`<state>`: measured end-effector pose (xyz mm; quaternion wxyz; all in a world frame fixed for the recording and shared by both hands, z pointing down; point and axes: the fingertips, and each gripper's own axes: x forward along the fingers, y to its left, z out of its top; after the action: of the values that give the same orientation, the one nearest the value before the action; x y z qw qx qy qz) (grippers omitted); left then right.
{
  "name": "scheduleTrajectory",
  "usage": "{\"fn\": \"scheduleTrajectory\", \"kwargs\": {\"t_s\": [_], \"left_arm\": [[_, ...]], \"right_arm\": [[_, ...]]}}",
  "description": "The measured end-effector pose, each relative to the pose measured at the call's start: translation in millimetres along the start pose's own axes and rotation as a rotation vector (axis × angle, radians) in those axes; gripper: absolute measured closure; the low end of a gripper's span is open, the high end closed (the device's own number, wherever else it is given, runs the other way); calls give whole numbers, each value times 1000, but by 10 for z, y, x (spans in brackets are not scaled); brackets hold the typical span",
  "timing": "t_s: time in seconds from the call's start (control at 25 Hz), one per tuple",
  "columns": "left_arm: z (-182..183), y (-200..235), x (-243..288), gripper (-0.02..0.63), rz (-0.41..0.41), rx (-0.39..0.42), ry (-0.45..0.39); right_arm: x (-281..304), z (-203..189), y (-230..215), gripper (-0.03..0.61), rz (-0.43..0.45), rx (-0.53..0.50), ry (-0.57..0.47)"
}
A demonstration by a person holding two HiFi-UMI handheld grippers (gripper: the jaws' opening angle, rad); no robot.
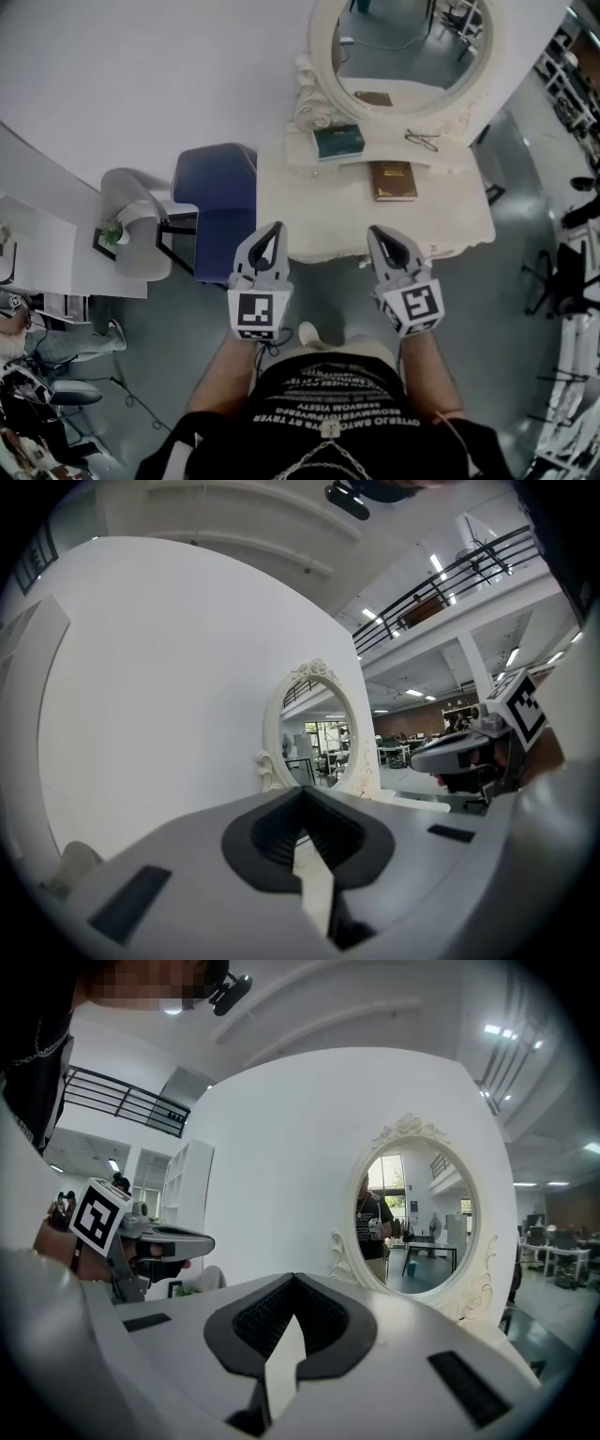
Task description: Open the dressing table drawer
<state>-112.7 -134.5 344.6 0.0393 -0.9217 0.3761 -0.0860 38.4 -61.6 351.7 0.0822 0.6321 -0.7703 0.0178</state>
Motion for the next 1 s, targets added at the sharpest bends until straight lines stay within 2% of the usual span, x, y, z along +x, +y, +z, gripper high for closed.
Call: {"fn": "scheduleTrajectory", "kwargs": {"t_s": [0.56, 1.0], "left_arm": [[-136, -21, 131, 611, -18, -26, 22], [-230, -67, 716, 611, -1, -51, 60]], "right_arm": [[20, -61, -162, 575, -30, -9, 37], [360, -107, -639, 576, 10, 1, 40]]}}
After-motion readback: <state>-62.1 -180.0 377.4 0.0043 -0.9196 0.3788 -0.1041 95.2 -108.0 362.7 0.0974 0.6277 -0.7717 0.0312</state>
